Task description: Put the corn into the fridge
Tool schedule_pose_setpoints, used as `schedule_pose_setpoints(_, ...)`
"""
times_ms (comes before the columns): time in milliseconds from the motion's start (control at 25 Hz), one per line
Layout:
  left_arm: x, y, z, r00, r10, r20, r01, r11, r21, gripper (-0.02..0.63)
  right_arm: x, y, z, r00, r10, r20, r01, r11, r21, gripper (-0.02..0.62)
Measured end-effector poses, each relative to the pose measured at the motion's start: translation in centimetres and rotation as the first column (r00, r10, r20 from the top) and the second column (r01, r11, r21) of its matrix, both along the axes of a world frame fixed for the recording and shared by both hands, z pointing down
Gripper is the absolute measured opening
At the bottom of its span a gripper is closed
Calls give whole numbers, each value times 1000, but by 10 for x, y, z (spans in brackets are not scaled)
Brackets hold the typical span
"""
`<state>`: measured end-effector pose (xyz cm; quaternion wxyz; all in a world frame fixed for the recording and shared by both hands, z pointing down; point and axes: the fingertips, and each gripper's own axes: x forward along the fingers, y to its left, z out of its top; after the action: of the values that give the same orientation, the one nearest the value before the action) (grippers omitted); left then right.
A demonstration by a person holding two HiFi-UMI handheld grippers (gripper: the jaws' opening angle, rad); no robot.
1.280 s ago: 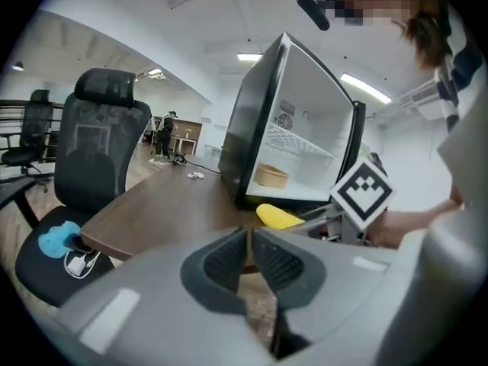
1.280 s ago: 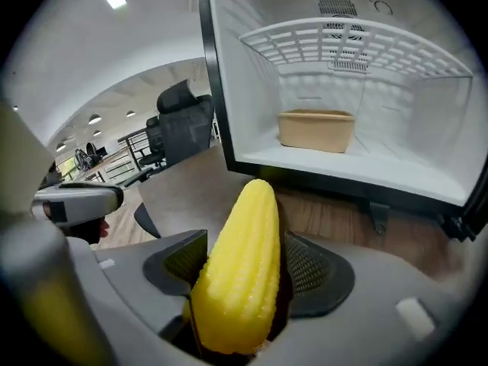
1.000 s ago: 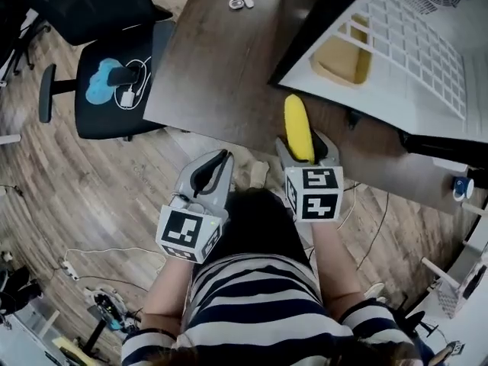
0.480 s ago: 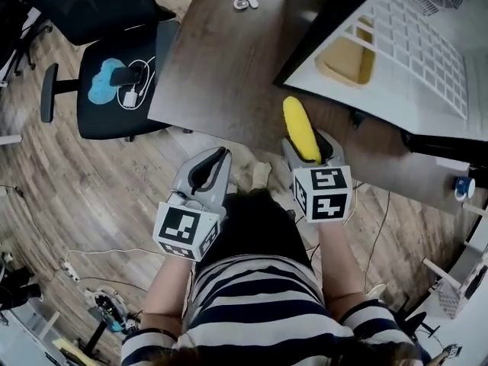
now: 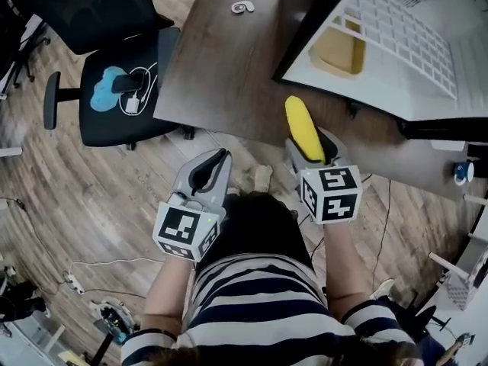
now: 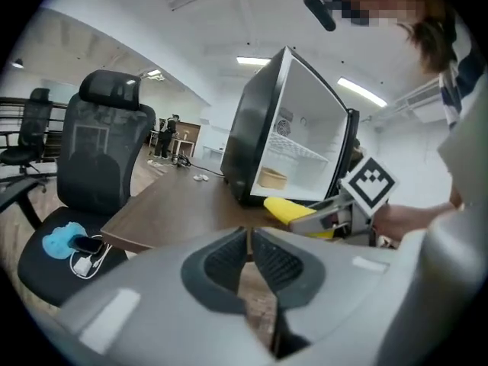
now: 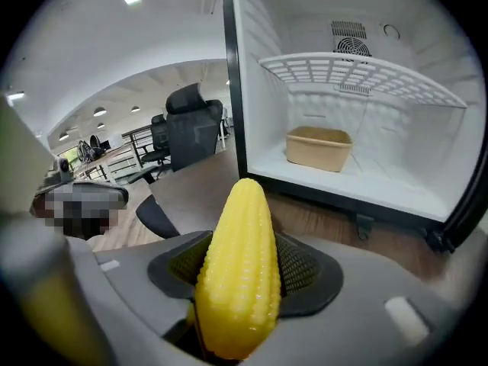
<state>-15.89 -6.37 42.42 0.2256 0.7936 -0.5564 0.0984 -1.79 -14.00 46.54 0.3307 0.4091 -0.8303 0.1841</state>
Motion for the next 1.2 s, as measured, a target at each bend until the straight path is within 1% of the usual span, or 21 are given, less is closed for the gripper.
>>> schedule_pose_setpoints(120, -5, 11, -7, 1000, 14, 3, -14, 1000, 5, 0, -1, 11, -12, 1000, 11, 1, -11, 1000, 13, 259)
schedule_pose_setpoints(240, -6, 17, -15, 999, 41, 11, -42, 999, 30, 0, 4, 16, -24, 1000, 31, 2, -31, 999, 38, 258)
schedule_pose_setpoints(440, 5, 21, -23, 998, 64, 12, -64, 997, 44, 0, 26, 17, -36, 997, 72, 19, -73, 996, 53, 259)
schedule_pose_setpoints(560, 17, 13, -30, 997, 73, 8, -74, 996, 58, 0, 44, 8, -43, 995, 92, 23, -93, 994, 63, 259)
schedule_pose_setpoints(880, 69, -29, -37, 997, 82, -4, -81, 994, 79, 0, 103, -37, -51, 992, 123, 39, -126, 988, 83, 259)
schedule_pose_setpoints(1200, 133, -74, -34, 994, 110, -14, -108, 989, 105, 0, 154, -87, -55, 992, 116, 47, -120, 986, 117, 259)
